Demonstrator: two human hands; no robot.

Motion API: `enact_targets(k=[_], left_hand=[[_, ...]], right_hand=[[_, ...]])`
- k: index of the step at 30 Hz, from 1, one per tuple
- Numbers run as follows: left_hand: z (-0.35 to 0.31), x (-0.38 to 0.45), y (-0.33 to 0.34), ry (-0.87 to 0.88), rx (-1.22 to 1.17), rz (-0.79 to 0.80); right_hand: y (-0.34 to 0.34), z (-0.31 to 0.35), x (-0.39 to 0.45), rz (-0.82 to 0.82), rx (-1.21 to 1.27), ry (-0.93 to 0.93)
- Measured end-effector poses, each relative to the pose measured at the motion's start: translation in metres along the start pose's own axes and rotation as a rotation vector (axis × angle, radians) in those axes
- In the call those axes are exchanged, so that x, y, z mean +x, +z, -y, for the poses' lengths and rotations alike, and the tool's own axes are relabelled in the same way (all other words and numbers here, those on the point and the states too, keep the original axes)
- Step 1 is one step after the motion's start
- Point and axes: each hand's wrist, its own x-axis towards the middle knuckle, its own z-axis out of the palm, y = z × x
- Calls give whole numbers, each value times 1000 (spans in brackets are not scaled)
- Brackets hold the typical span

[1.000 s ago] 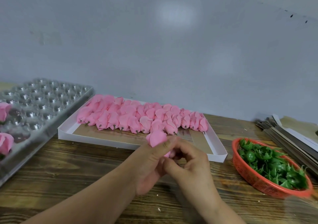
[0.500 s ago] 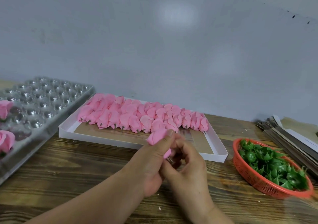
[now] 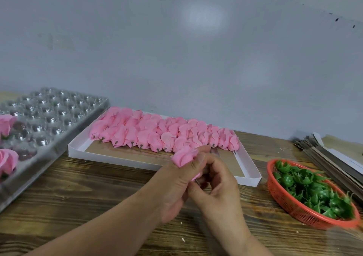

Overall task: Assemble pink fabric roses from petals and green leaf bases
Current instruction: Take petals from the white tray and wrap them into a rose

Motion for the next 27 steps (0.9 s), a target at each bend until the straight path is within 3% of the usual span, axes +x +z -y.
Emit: enact_targets(k=[7, 13, 19, 24, 27], left_hand=[[-2, 1, -3, 53, 60, 127], [-6, 2, -8, 24, 94, 179], [-4, 4, -13, 22, 65, 184], [-1, 6, -12, 37, 139, 93], [1, 5, -9, 37, 137, 60]], right_hand=[[-2, 4, 1, 33, -82, -162], [-6, 9, 3, 106, -26, -151], [-3, 9, 1, 37, -25, -134], [-3, 8, 2, -50, -167, -226], [1, 7, -3, -114, -86, -140]])
